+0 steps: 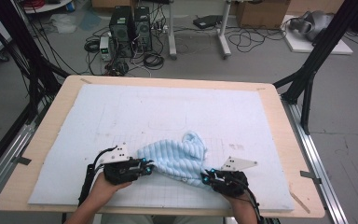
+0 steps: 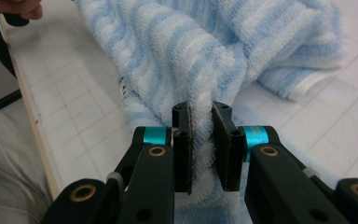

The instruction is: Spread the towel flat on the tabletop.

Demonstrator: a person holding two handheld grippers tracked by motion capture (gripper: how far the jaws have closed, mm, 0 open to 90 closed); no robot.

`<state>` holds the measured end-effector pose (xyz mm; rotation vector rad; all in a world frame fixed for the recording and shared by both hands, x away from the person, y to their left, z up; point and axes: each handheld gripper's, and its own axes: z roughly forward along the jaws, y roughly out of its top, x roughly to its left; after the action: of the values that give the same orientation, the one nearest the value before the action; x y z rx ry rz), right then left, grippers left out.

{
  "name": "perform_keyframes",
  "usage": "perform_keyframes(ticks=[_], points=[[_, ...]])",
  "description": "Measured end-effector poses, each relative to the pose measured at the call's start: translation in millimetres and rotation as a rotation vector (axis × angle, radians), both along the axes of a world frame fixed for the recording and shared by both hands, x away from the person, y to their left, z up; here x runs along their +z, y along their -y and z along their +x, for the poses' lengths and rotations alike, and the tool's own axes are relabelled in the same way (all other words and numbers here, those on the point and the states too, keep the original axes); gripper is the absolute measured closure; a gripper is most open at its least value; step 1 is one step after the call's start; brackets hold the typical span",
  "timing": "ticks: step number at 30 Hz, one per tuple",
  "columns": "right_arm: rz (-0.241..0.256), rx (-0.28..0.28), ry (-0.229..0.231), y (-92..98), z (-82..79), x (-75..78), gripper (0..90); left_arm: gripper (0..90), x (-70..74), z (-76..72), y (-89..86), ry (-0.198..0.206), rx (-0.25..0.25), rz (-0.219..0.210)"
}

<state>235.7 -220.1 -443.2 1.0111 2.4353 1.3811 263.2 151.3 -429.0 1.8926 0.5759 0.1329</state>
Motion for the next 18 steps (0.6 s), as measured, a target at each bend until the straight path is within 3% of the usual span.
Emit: perform_keyframes(ticks=[2,5,9,10,12,15,16,18], points=[[0.004,-0.006,-0.009,2.4,-3.8,-2.8,77.7,56.9,0.8,0.1,-4.4,-0.004,0.023,0.000],[0.041,-0.013,-0.012,7.5,-6.1,-1.5,65.5,41.2,6.7,1.8,-14.3,0.064,0.072,-0.023],[0.166,-0.064,0.046,22.4,0.4,17.2,51.3,38.1,18.8,11.4,-29.2,0.111,0.144,-0.120],[0.201,-0.114,0.076,27.5,9.4,28.7,46.2,37.9,22.0,15.3,-31.6,0.113,0.158,-0.128],[0.208,-0.131,0.088,28.3,15.0,34.0,44.1,37.9,26.6,23.6,-33.5,0.118,0.185,-0.125],[0.198,-0.167,0.113,23.1,31.6,46.1,42.1,38.1,24.6,35.4,-30.0,0.093,0.205,-0.128],[0.171,-0.188,0.106,15.4,43.2,47.8,42.2,39.4,21.8,38.4,-27.3,0.083,0.205,-0.111],[0.154,-0.196,0.094,10.6,48.9,46.4,42.4,40.6,14.8,43.4,-21.0,0.060,0.197,-0.076]])
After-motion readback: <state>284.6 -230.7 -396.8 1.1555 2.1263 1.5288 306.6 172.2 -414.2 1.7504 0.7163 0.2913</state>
